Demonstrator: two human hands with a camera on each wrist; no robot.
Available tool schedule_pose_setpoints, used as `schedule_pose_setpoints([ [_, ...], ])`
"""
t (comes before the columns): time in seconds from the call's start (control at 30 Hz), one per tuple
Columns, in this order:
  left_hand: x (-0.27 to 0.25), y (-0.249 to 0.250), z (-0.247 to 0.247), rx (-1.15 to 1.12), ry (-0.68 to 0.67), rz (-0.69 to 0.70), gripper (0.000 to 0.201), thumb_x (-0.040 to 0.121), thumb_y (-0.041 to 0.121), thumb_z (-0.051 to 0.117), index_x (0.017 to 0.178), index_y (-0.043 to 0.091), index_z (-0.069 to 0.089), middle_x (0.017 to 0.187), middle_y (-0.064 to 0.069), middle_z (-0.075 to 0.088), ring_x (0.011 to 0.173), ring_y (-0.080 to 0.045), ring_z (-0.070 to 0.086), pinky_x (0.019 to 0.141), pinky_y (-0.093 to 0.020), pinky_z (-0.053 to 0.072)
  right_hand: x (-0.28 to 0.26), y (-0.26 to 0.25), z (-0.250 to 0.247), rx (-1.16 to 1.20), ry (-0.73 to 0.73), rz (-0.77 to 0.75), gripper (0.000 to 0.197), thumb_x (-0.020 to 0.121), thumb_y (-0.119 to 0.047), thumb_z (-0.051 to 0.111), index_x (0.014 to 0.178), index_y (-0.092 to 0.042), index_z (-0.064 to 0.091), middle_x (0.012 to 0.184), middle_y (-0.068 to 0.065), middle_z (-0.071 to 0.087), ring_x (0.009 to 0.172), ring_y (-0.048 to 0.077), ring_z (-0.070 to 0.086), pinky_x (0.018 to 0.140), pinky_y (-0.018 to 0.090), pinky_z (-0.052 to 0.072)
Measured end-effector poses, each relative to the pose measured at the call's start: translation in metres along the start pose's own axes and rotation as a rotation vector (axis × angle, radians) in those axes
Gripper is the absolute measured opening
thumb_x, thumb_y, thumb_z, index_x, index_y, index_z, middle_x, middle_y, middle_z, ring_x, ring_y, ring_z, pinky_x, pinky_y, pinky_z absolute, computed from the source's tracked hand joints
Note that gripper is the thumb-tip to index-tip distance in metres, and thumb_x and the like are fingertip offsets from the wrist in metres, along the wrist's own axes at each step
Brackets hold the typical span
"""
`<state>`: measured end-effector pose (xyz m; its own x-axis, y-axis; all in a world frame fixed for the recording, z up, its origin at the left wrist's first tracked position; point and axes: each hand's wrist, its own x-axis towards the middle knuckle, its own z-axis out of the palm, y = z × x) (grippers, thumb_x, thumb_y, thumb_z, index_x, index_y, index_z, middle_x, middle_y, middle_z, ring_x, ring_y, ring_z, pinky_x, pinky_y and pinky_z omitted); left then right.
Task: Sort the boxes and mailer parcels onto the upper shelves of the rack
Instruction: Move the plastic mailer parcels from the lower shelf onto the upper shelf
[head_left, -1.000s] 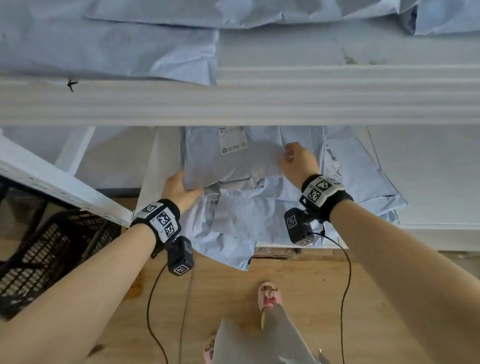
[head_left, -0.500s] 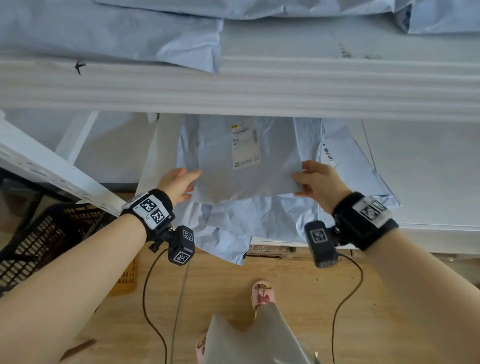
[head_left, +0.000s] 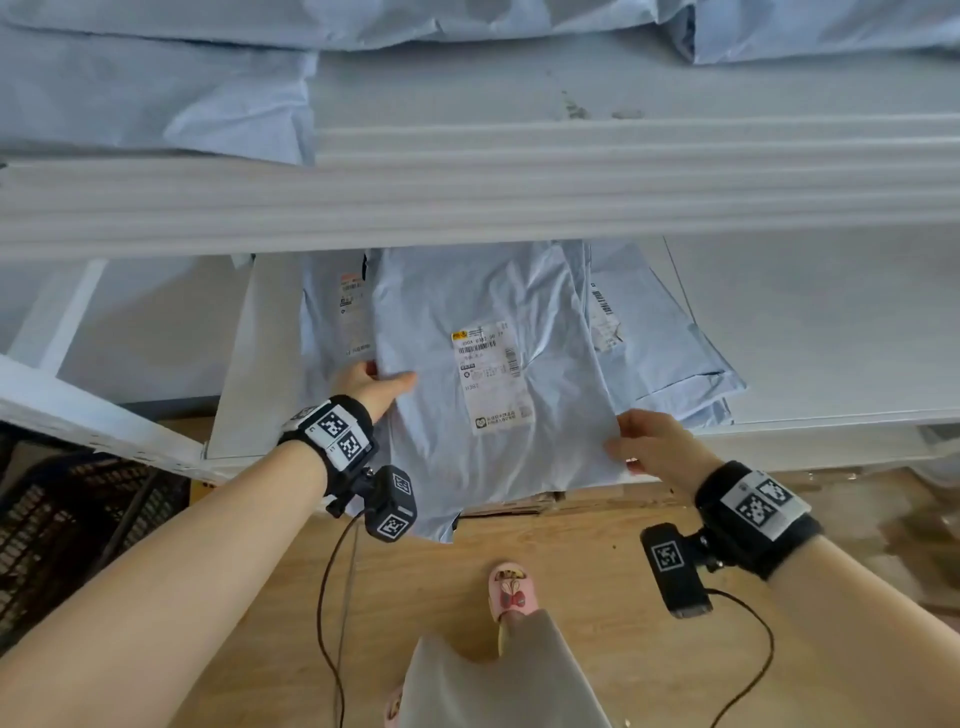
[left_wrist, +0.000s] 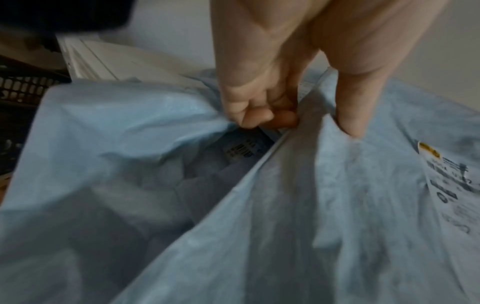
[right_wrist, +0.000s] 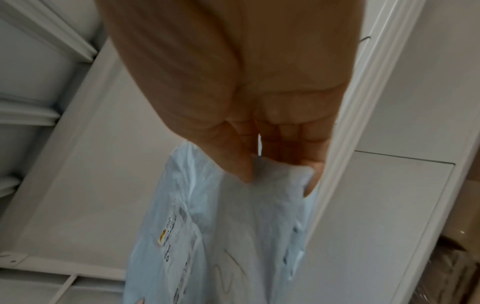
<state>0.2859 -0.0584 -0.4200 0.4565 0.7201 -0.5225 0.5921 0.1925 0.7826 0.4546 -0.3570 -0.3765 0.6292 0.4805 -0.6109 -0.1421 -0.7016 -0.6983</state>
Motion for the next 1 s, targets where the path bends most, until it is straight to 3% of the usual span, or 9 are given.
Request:
schedule_pose_setpoints([
  [0.1, 0.000, 0.002, -0.002, 0.027, 0.030, 0.075, 0.027, 0.074, 0.021, 0.079, 0.097, 0.018, 0.067, 0.094, 0.000, 0.071, 0.086, -0.020, 0.068, 0.085, -0.039, 0.055, 0.009, -0.017, -0.010, 0.071, -0.009, -0.016, 0.027, 0.089, 0.005, 0.058, 0.116, 0.002, 0.058, 0.110, 0.020, 0.065, 0.102, 0.033, 0.063, 0.090, 0.039, 0.053],
  [0.3, -0.008, 0.006, -0.011, 0.066, -0.008, 0.157, 0.026, 0.073, 0.016, 0.080, 0.091, 0.026, 0.065, 0.092, 0.004, 0.071, 0.085, -0.016, 0.067, 0.075, -0.030, 0.053, 0.037, -0.069, -0.023, 0.177, -0.053, -0.098, 0.029, 0.092, 0.003, 0.056, 0.121, 0.004, 0.055, 0.105, 0.021, 0.066, 0.091, 0.030, 0.065, 0.088, 0.040, 0.053],
  [0.47, -0.025, 0.007, -0.018, -0.069, -0.068, 0.101, 0.028, 0.075, 0.004, 0.077, 0.089, 0.026, 0.067, 0.097, -0.003, 0.072, 0.093, -0.026, 0.068, 0.085, -0.041, 0.055, 0.051, -0.088, -0.014, 0.119, -0.067, -0.110, 0.032, 0.090, 0.000, 0.062, 0.122, 0.002, 0.058, 0.116, 0.023, 0.064, 0.095, 0.033, 0.065, 0.093, 0.045, 0.053],
  [0.53, -0.035, 0.007, -0.023, -0.094, -0.100, 0.087, 0.027, 0.076, 0.001, 0.075, 0.094, 0.020, 0.067, 0.103, -0.009, 0.071, 0.097, -0.029, 0.067, 0.087, -0.043, 0.054, 0.048, -0.085, -0.010, 0.047, -0.052, -0.146, 0.030, 0.089, 0.000, 0.063, 0.119, 0.004, 0.061, 0.118, 0.024, 0.064, 0.099, 0.033, 0.064, 0.090, 0.043, 0.055],
  [0.6, -0.045, 0.006, -0.030, -0.099, -0.133, 0.108, 0.026, 0.076, -0.001, 0.075, 0.094, 0.016, 0.067, 0.103, -0.011, 0.071, 0.094, -0.025, 0.068, 0.081, -0.036, 0.056, 0.039, -0.079, -0.008, -0.029, -0.029, -0.193, 0.030, 0.088, 0.001, 0.064, 0.118, 0.005, 0.062, 0.116, 0.024, 0.065, 0.098, 0.031, 0.065, 0.080, 0.036, 0.057],
  [0.73, -0.063, -0.002, -0.049, 0.132, -0.215, 0.203, 0.031, 0.074, 0.006, 0.079, 0.104, 0.007, 0.070, 0.100, -0.004, 0.072, 0.089, -0.010, 0.068, 0.076, -0.018, 0.052, 0.009, -0.066, -0.009, -0.178, 0.007, -0.297, 0.025, 0.085, 0.003, 0.065, 0.110, 0.003, 0.066, 0.104, 0.019, 0.069, 0.089, 0.027, 0.069, 0.074, 0.032, 0.060],
  [0.83, -0.078, -0.009, -0.063, 0.291, -0.291, 0.213, 0.030, 0.072, 0.008, 0.081, 0.100, 0.011, 0.072, 0.098, -0.001, 0.073, 0.094, -0.013, 0.068, 0.089, -0.025, 0.051, -0.020, -0.057, -0.008, -0.301, 0.031, -0.367, 0.017, 0.084, 0.000, 0.067, 0.100, -0.005, 0.067, 0.091, 0.010, 0.070, 0.074, 0.020, 0.067, 0.061, 0.020, 0.055],
  [0.93, -0.098, -0.009, -0.075, 0.463, -0.332, 0.313, 0.028, 0.070, 0.017, 0.084, 0.097, 0.018, 0.074, 0.096, 0.005, 0.073, 0.091, -0.008, 0.067, 0.085, -0.023, 0.049, -0.051, -0.053, -0.006, -0.379, 0.062, -0.418, 0.016, 0.083, -0.004, 0.069, 0.099, -0.004, 0.068, 0.090, 0.010, 0.071, 0.078, 0.025, 0.068, 0.072, 0.035, 0.058],
  [1.0, -0.111, -0.005, -0.083, 0.529, -0.301, 0.383, 0.030, 0.070, 0.025, 0.084, 0.098, 0.021, 0.075, 0.096, 0.009, 0.073, 0.087, -0.004, 0.066, 0.082, -0.022, 0.048, -0.072, -0.055, -0.007, -0.415, 0.109, -0.464, 0.013, 0.083, -0.008, 0.070, 0.096, -0.006, 0.069, 0.085, 0.006, 0.071, 0.074, 0.020, 0.068, 0.074, 0.038, 0.058],
])
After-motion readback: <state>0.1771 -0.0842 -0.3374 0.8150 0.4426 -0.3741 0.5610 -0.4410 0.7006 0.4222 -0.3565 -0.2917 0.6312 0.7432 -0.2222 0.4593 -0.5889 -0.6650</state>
